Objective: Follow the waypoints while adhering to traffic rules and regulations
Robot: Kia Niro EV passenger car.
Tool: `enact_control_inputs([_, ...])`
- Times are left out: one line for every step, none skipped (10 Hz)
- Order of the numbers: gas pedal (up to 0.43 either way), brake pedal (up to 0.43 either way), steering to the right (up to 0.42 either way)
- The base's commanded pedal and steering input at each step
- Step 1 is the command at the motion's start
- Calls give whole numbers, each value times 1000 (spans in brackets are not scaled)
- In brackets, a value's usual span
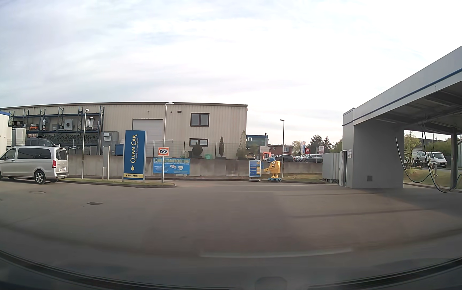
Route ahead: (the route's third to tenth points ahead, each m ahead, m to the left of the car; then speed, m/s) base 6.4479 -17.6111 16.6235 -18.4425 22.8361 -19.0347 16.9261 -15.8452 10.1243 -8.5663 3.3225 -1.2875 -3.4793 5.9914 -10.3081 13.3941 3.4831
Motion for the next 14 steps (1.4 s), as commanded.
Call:
enact_control_inputs([28,0,26])
enact_control_inputs([28,0,35])
enact_control_inputs([28,0,41])
enact_control_inputs([28,0,42])
enact_control_inputs([28,0,41])
enact_control_inputs([28,0,41])
enact_control_inputs([28,0,41])
enact_control_inputs([28,0,40])
enact_control_inputs([20,0,34])
enact_control_inputs([8,0,33])
enact_control_inputs([8,0,32])
enact_control_inputs([8,0,31])
enact_control_inputs([28,0,29])
enact_control_inputs([28,0,26])
